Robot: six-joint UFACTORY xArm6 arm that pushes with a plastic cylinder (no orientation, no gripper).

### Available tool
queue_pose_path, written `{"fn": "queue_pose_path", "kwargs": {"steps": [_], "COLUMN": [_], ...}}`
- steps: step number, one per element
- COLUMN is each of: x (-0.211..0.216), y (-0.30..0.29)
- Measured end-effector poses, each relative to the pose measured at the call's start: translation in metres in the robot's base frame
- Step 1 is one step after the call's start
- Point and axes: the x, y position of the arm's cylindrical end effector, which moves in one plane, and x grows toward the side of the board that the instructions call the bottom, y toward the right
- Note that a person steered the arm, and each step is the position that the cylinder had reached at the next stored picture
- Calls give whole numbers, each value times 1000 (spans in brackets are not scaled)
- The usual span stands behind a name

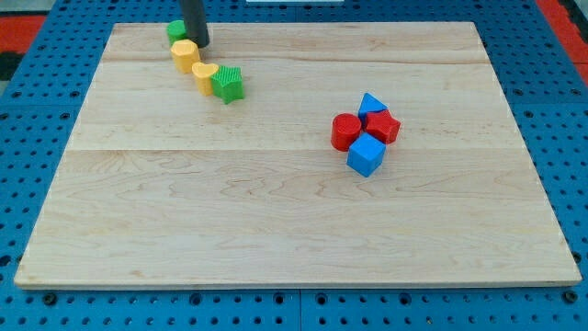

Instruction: Nudge green star right a bit

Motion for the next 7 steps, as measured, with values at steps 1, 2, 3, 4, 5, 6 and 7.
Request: {"fn": "queue_pose_path", "kwargs": {"steps": [1, 2, 3, 4, 5, 6, 7], "x": [0, 7, 7, 7, 7, 7, 7], "y": [-11, 14, 22, 22, 27, 41, 41]}}
